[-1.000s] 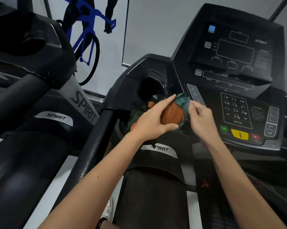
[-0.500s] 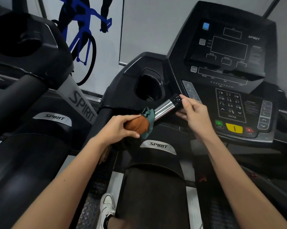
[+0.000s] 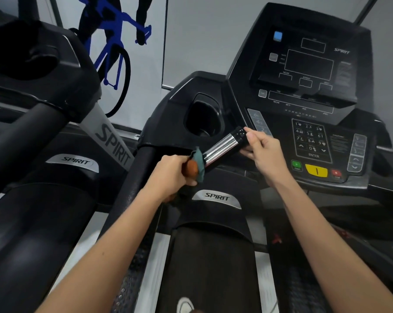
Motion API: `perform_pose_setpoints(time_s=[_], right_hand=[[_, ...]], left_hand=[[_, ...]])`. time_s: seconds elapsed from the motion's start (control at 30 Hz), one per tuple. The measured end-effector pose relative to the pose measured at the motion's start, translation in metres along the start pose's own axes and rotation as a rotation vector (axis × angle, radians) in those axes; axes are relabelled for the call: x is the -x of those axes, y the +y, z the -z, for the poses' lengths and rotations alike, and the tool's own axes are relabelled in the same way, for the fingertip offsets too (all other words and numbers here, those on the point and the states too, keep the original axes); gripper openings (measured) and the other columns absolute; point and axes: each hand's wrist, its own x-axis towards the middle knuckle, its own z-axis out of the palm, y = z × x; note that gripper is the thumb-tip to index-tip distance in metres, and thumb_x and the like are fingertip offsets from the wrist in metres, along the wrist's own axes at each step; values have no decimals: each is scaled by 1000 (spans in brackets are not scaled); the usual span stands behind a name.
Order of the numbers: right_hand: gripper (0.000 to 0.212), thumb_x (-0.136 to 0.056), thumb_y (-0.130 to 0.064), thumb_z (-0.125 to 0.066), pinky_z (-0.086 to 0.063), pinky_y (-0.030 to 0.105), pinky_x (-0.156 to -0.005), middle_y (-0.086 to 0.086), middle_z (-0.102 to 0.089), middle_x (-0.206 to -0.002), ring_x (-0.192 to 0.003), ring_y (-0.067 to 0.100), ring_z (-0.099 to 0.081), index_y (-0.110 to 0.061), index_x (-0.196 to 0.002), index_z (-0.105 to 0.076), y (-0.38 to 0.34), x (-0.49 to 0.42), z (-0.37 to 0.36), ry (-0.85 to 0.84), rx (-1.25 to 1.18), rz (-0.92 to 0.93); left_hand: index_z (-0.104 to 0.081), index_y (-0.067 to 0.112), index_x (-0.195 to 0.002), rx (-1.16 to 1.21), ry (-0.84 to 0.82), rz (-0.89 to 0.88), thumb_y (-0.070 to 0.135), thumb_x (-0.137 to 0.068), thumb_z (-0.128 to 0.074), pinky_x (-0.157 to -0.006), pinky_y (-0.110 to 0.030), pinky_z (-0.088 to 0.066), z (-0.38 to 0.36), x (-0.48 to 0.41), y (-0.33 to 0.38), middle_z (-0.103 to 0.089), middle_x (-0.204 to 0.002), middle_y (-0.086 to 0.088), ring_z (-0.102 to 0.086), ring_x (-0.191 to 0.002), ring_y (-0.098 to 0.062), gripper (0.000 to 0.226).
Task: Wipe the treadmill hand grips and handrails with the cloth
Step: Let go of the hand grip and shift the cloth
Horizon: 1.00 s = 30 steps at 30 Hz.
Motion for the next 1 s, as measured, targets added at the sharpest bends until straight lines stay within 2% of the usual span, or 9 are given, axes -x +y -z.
perform_pose_setpoints(time_s=[0.07,0.17,0.33,0.47,0.6,0.77,0.83,0.9,1.0], right_hand=[[33,-98,-15,-41,-53,31,-90,9,-57,-124,-109,21,-60,-2,-127,-52,0,0,-1,10,-12,-1],[33,-99,-15,-41,-54,27,-88,7,-56,-122,-108,20,-60,-3,-128,-52,0,1,-2,27,-18,3],[33,-98,-14,-41,-52,30,-91,8,-56,-120,-109,20,-60,-4,-128,-51,-4,4,-4,35,-40,3],[33,-99,-14,-40,-51,31,-91,6,-55,-118,-109,21,-59,-4,-129,-51,-6,6,-7,52,-34,-3],[33,-99,-13,-39,-53,28,-88,5,-53,-120,-110,22,-58,-4,-128,-52,-7,5,-11,82,-51,1],[33,-99,-14,-38,-54,21,-81,5,-54,-123,-109,20,-59,-7,-129,-51,-10,8,-18,137,-85,-31],[35,-100,-15,-38,-51,26,-87,3,-58,-122,-105,15,-59,-10,-133,-47,-11,12,-22,161,-137,-80],[44,-99,-16,-40,-48,32,-94,-2,-59,-118,-104,11,-58,-18,-143,-33,-9,18,-27,191,-294,-113],[55,-98,-16,-43,-42,38,-102,3,-49,-129,-114,16,-54,-19,-146,-17,-2,43,-43,299,-577,-166]], left_hand=[[-62,21,-120,60,86,-7,18,-66,-83,-93,-32,-47,-4,7,4,-68,-110,-1,-60,-107,-21,58],[-58,21,-124,3,69,10,16,-68,-81,-94,-33,-46,-9,10,-1,-64,-113,0,-58,-107,-21,61],[-62,12,-98,-172,4,34,8,-63,-80,-82,-39,-49,-9,4,-7,-63,-103,-3,-59,-98,-26,40],[-58,15,-81,-198,-65,34,4,-61,-81,-78,-38,-50,-5,0,-10,-63,-96,-4,-60,-93,-27,32],[-63,11,-100,-146,-65,22,12,-64,-82,-85,-38,-49,-3,-2,-11,-65,-105,-7,-59,-101,-28,41],[-61,17,-113,164,-58,52,23,-69,-81,-92,-30,-48,8,5,-3,-67,-109,-1,-60,-105,-18,49],[-49,21,-130,212,-43,29,18,-69,-81,-96,-28,-44,10,8,0,-63,-119,-1,-56,-113,-18,68],[-32,27,-142,208,-40,-4,16,-71,-80,-101,-32,-41,13,9,1,-58,-126,-1,-52,-117,-17,87],[-34,32,-138,213,-46,-39,12,-73,-77,-97,-38,-44,14,8,1,-58,-117,-1,-55,-109,-19,80]])
